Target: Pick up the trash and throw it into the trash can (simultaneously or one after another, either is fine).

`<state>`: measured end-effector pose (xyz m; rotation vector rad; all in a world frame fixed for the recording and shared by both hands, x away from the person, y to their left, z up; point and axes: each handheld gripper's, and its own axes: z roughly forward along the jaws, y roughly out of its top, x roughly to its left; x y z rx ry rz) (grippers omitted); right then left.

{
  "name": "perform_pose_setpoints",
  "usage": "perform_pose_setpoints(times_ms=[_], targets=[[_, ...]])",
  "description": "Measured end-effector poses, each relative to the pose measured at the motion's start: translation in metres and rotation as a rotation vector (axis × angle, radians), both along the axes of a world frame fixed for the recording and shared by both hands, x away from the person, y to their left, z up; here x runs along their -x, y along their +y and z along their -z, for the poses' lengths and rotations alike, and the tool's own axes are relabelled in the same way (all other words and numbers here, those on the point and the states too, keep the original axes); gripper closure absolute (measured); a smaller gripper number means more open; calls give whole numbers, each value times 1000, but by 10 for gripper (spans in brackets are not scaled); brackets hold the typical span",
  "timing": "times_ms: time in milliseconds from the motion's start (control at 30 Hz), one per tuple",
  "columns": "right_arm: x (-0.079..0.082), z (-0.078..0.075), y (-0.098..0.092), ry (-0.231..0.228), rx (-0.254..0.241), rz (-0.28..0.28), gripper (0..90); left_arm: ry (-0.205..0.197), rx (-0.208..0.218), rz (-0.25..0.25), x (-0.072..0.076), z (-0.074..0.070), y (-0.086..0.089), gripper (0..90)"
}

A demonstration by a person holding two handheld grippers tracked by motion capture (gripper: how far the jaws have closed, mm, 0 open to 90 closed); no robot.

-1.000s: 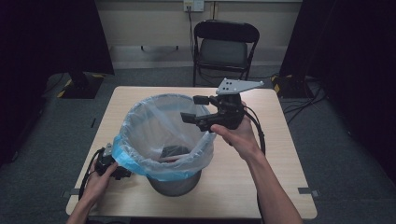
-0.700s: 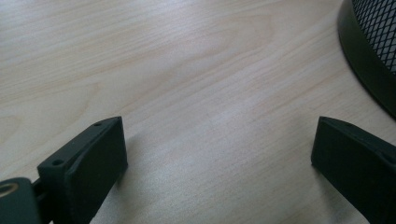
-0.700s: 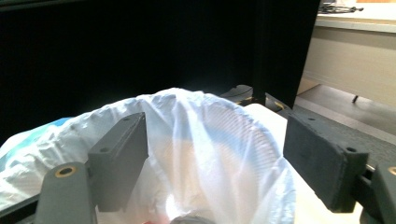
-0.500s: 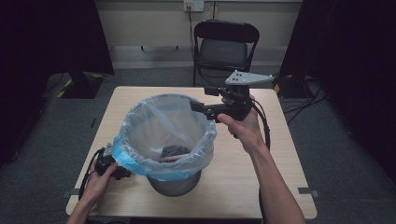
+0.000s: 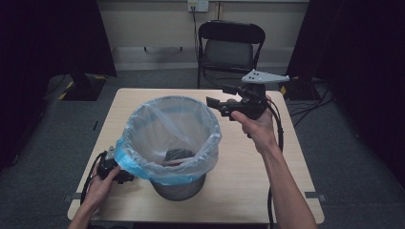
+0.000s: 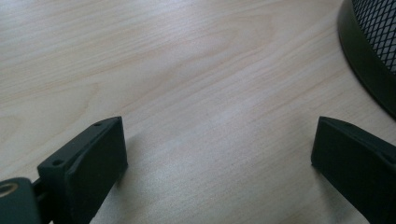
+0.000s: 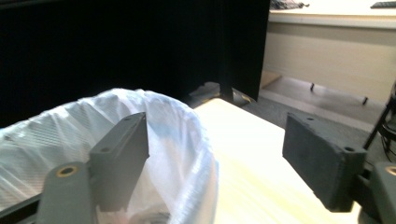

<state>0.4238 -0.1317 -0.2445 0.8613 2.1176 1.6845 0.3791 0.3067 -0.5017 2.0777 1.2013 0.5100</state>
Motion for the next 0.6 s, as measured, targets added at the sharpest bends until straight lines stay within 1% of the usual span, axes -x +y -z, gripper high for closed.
perform_pose_setpoints(times_ms=[133, 333, 467, 600], targets=[[-4, 3, -7, 15, 3, 33, 234, 2, 1, 0, 0, 0, 0, 28], [-7, 7, -17, 18, 10, 86, 236, 2, 1, -1, 0, 0, 0, 28], [-7, 14, -24, 25, 26, 130, 241, 0, 0, -1, 0, 0, 0, 28], [-6, 23, -36, 38, 29, 169, 242, 1, 0, -1, 0, 0, 0, 28]])
